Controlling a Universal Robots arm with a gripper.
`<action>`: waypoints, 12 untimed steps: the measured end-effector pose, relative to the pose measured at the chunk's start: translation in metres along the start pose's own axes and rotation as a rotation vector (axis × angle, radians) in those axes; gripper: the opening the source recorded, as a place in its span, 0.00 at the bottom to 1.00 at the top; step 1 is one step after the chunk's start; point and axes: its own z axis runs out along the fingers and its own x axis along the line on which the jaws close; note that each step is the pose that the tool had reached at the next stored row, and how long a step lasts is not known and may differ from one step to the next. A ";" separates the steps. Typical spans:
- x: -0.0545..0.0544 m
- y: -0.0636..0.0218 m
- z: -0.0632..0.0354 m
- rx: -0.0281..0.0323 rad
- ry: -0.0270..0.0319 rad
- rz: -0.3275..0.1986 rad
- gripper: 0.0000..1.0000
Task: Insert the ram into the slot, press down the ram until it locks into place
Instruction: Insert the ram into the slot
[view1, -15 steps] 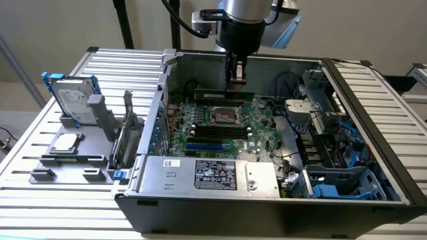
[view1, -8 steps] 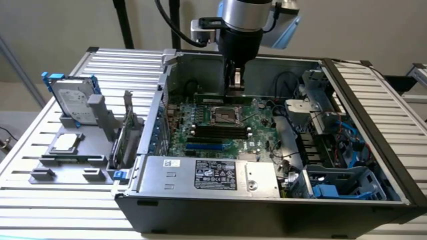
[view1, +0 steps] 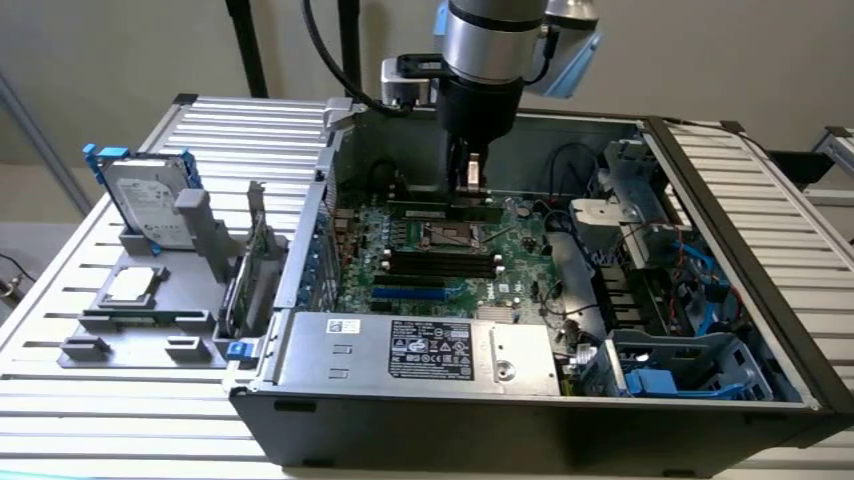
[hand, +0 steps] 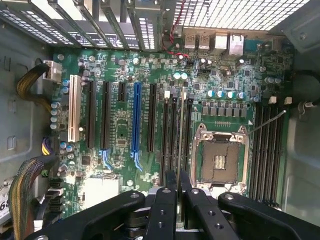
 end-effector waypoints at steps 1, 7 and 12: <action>0.001 0.0000 0.0018 0.0000 0.0000 0.000 0.13; 0.006 -0.0003 0.0127 0.0000 0.0000 0.000 0.13; 0.010 -0.0006 0.0217 0.0000 0.0000 0.000 0.13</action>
